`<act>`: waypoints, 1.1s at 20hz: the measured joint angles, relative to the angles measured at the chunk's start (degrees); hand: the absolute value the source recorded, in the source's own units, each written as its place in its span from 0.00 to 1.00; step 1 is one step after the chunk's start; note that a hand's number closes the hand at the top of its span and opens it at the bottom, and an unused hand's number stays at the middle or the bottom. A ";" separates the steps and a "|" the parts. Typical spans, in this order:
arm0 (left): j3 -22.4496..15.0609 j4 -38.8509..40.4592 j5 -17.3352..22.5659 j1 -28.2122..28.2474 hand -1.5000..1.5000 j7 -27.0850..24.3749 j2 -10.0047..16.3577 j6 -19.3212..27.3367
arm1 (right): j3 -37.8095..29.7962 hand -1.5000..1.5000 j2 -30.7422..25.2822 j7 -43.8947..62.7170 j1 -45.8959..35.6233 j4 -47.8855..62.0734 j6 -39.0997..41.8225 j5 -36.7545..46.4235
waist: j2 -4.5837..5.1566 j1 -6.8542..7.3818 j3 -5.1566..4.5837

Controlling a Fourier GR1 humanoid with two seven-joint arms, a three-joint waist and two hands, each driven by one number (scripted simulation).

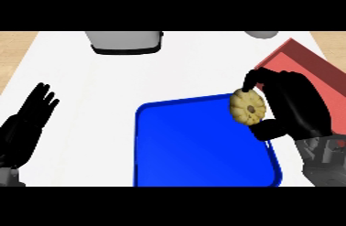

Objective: Pick the squash from the tray and place it in the cardboard box

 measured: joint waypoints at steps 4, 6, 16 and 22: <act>0.56 1.43 -0.08 -0.70 0.50 -0.70 -0.06 -0.93 | -5.42 1.00 -1.60 6.56 -0.03 -6.83 1.20 1.58 | 0.14 0.31 -0.02; 1.09 1.71 0.29 -1.40 0.50 -0.19 0.37 -1.59 | -9.10 1.00 -2.58 8.55 -0.21 -8.77 2.34 1.16 | 0.24 0.51 -0.02; 0.92 -0.12 -1.11 -1.06 0.50 0.95 -1.42 -2.22 | -24.88 1.00 -6.45 2.15 0.61 -2.02 6.54 -0.23 | 0.54 1.53 0.03; 1.20 -1.23 -2.15 -0.31 0.50 0.96 -2.69 -2.69 | -29.20 1.00 -6.09 -9.06 1.27 8.21 4.61 2.21 | 0.63 1.86 0.05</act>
